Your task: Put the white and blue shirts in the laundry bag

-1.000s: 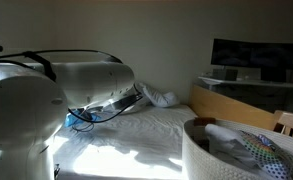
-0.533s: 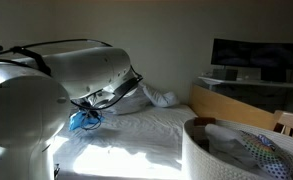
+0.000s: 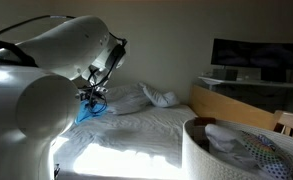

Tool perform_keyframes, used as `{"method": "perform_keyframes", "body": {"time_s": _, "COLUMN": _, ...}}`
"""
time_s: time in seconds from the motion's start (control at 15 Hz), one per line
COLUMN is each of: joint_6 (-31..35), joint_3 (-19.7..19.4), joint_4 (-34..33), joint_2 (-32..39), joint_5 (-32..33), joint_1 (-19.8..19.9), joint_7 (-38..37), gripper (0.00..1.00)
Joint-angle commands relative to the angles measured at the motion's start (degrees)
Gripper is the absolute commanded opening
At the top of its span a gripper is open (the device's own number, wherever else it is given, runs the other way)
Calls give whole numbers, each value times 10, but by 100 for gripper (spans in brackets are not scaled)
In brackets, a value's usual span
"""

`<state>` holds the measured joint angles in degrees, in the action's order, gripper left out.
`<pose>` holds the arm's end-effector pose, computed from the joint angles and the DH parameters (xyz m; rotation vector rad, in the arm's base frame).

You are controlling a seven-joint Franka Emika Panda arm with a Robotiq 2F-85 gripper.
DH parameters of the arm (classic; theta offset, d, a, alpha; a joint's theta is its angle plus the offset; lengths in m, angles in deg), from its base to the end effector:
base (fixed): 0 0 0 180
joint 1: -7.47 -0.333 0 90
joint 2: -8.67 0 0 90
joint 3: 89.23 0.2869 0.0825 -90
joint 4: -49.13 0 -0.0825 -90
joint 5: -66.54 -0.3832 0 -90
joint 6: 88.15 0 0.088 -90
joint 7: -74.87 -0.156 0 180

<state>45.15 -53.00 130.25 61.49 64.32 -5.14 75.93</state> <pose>0.5279 0.4987 0.1745 -2.4993 -0.7818 0.1013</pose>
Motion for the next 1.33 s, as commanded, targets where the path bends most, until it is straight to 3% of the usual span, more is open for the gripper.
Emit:
{"method": "perform_keyframes", "body": {"time_s": 0.0, "joint_6": -81, "joint_3": -97, "joint_4": -31, "joint_2": -49, "joint_5": -7, "joint_1": -72, "joint_7": -43, "gripper": 7}}
{"method": "perform_keyframes", "body": {"time_s": 0.33, "joint_6": -150, "joint_3": -207, "joint_4": -94, "joint_2": -58, "joint_5": 25, "joint_1": -154, "joint_7": -112, "gripper": 7}}
{"method": "perform_keyframes", "body": {"time_s": 0.73, "joint_6": -159, "joint_3": -303, "joint_4": -152, "joint_2": -57, "joint_5": 116, "joint_1": -231, "joint_7": -222, "gripper": 6}}
{"method": "perform_keyframes", "body": {"time_s": 1.0, "joint_6": -199, "joint_3": -364, "joint_4": -181, "joint_2": -60, "joint_5": 180, "joint_1": -281, "joint_7": -314, "gripper": 7}}
{"method": "perform_keyframes", "body": {"time_s": 1.2, "joint_6": -228, "joint_3": -375, "joint_4": -185, "joint_2": -59, "joint_5": 197, "joint_1": -312, "joint_7": -341, "gripper": 6}}
{"method": "perform_keyframes", "body": {"time_s": 1.27, "joint_6": -213, "joint_3": -368, "joint_4": -196, "joint_2": -47, "joint_5": 181, "joint_1": -292, "joint_7": -318, "gripper": 7}}
